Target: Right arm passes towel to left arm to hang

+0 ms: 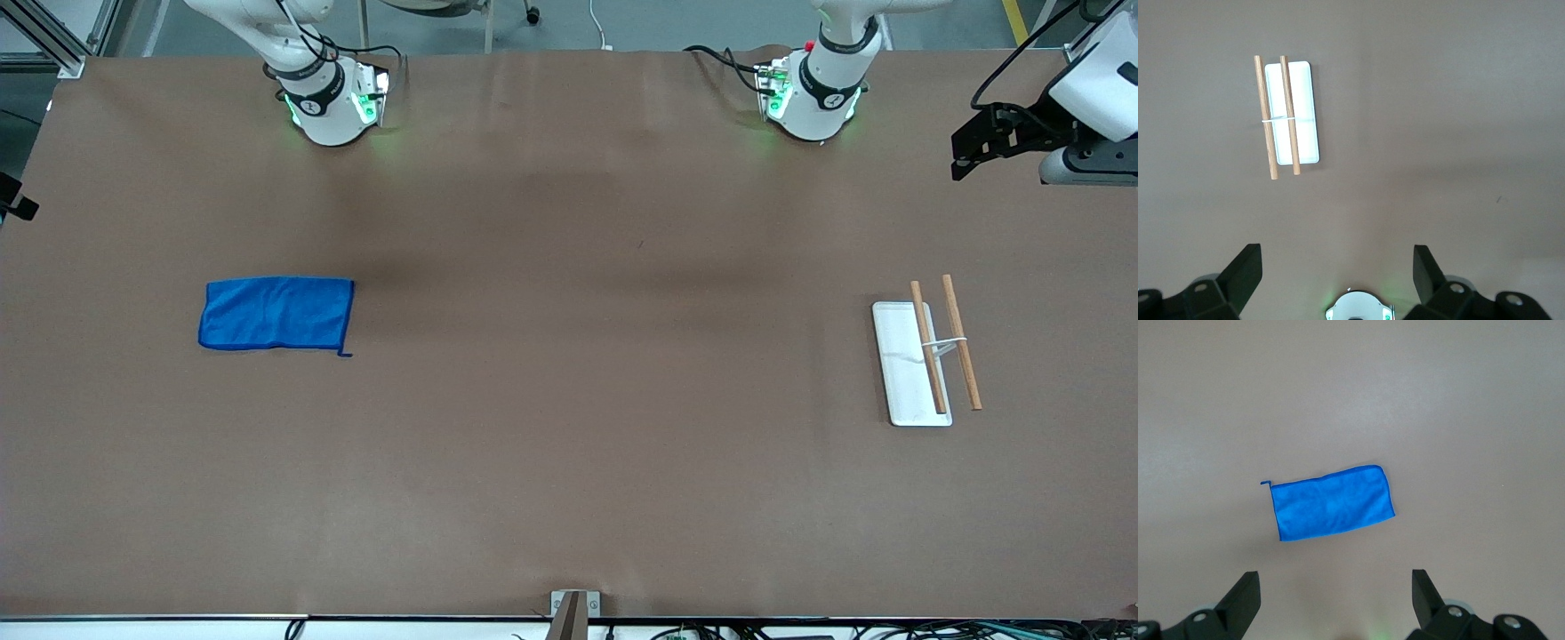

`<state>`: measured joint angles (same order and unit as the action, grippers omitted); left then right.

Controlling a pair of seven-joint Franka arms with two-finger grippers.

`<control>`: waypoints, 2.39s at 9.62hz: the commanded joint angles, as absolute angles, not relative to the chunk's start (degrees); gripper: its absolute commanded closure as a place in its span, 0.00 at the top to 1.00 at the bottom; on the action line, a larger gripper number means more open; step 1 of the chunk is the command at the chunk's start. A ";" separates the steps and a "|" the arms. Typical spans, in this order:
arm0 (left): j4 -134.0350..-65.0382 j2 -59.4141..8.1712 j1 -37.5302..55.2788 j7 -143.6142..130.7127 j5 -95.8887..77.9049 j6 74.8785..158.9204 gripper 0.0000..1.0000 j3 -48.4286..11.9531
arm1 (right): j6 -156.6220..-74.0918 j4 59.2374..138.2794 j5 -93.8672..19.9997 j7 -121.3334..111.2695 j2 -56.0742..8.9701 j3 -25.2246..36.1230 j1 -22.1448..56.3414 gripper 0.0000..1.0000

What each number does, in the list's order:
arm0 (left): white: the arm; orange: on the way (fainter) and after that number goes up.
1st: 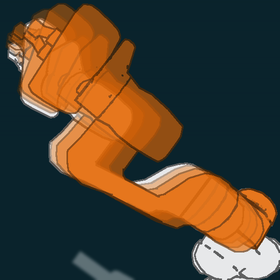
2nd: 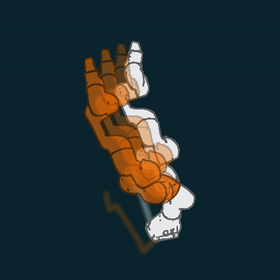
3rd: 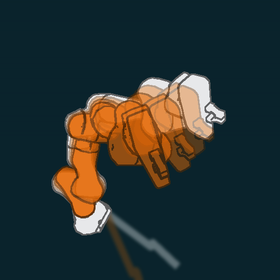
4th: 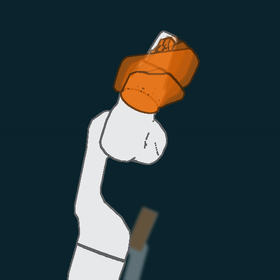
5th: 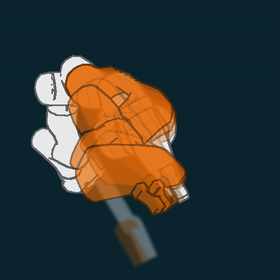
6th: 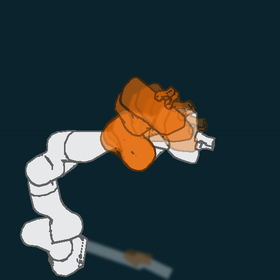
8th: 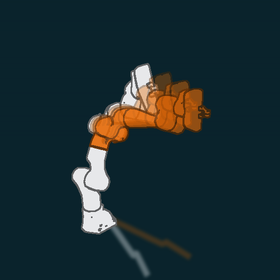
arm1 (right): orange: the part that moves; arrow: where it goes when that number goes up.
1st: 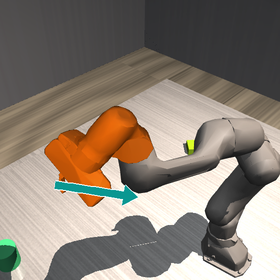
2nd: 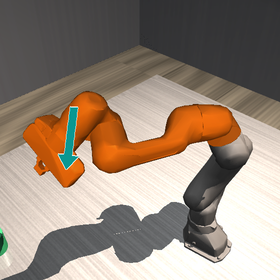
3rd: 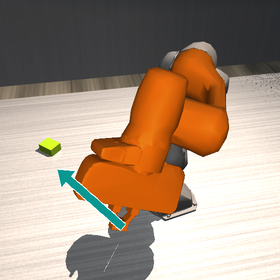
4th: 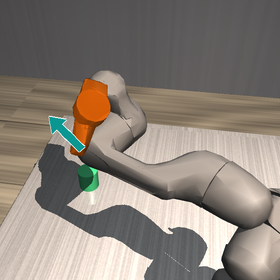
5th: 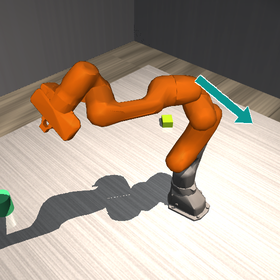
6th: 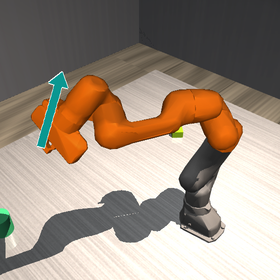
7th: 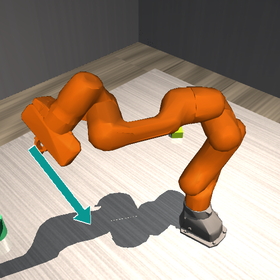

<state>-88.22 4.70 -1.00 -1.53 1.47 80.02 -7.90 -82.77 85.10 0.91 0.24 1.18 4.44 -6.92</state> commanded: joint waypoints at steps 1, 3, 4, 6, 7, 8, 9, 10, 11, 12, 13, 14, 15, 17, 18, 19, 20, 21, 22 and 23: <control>-88.15 3.25 -0.88 -1.40 2.11 79.63 1.00 -8.00 | -82.53 85.52 1.23 -0.62 1.58 3.96 -7.91 1.00; -88.07 3.34 -0.97 -0.97 1.85 79.63 1.00 -8.00 | -82.27 85.52 1.23 -0.62 1.58 3.96 -7.82 1.00; -87.28 3.17 -1.05 -0.97 1.41 79.63 1.00 -7.91 | -82.35 85.52 1.23 -0.62 1.58 3.96 -7.91 1.00; -86.92 2.64 -0.97 -0.97 1.32 80.76 1.00 -7.91 | -82.35 85.52 1.23 -0.62 1.58 3.96 -8.00 1.00; -86.92 2.64 -0.97 -0.97 1.41 81.21 1.00 -8.00 | -82.27 85.52 1.23 -0.62 1.58 3.96 -7.82 1.00; -87.01 2.55 -0.88 -0.97 1.32 81.30 1.00 -8.00 | -82.27 85.52 1.23 -0.62 1.58 3.96 -7.82 1.00; -87.01 2.46 -0.70 -0.97 1.32 81.82 1.00 -8.00 | -82.27 85.52 1.23 -0.62 1.58 3.96 -8.00 1.00; -87.01 2.46 -0.70 -0.97 1.32 82.00 1.00 -8.09 | -82.27 85.52 1.23 -0.62 1.58 3.96 -8.09 1.00; -87.01 2.46 -0.88 -0.97 1.23 82.00 1.00 -8.00 | -82.35 85.52 1.23 -0.62 1.58 3.96 -8.09 1.00; -87.01 2.46 -0.88 -0.97 1.23 82.09 1.00 -8.09 | -82.27 85.52 1.14 -0.62 1.58 3.96 -8.09 1.00; -87.10 2.46 -0.79 -1.40 1.23 82.61 1.00 -8.09 | -82.27 85.60 1.14 -0.62 1.58 3.96 -8.17 1.00; -87.10 2.46 -0.79 -1.41 1.23 82.70 1.00 -8.09 | -82.35 85.52 0.79 -0.62 1.58 3.96 -8.35 1.00; -87.10 2.46 -0.88 -1.41 1.23 82.79 1.00 -8.09 | -82.27 85.34 0.88 -0.79 1.23 3.96 -8.44 1.00; -87.10 2.37 -0.79 -1.49 1.23 82.88 1.00 -8.09 | -82.27 86.74 0.97 -2.53 0.18 3.96 -8.09 1.00; -87.10 2.37 -0.79 -1.49 1.23 82.88 1.00 -8.09 | -83.92 90.75 0.97 -3.16 0.09 3.87 -7.91 1.00; -87.10 2.37 -0.79 -1.49 1.23 82.88 1.00 -8.09 | -88.29 96.45 0.97 -3.43 -0.09 3.87 -7.65 1.00; -87.19 2.37 -0.70 -1.49 1.14 82.88 1.00 -8.09 | -92.94 102.07 0.97 -3.43 -0.09 3.78 -7.39 1.00; -87.27 2.37 -0.62 -1.49 1.14 82.88 1.00 -8.09 | -99.95 109.00 0.97 -3.51 -0.09 3.69 -7.38 1.00; -87.19 2.37 -0.62 -1.49 1.23 82.88 1.00 -8.09 | -108.63 116.03 0.97 -3.52 -0.09 3.69 -7.38 1.00; -87.10 2.37 -0.79 -0.97 1.23 82.88 1.00 -8.09 | -117.33 122.72 0.97 -3.69 -0.09 3.60 -7.30 1.00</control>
<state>-87.05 3.71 -0.78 -1.53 1.47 82.93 -8.04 -109.11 113.27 0.89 -2.96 -2.70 4.00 -7.21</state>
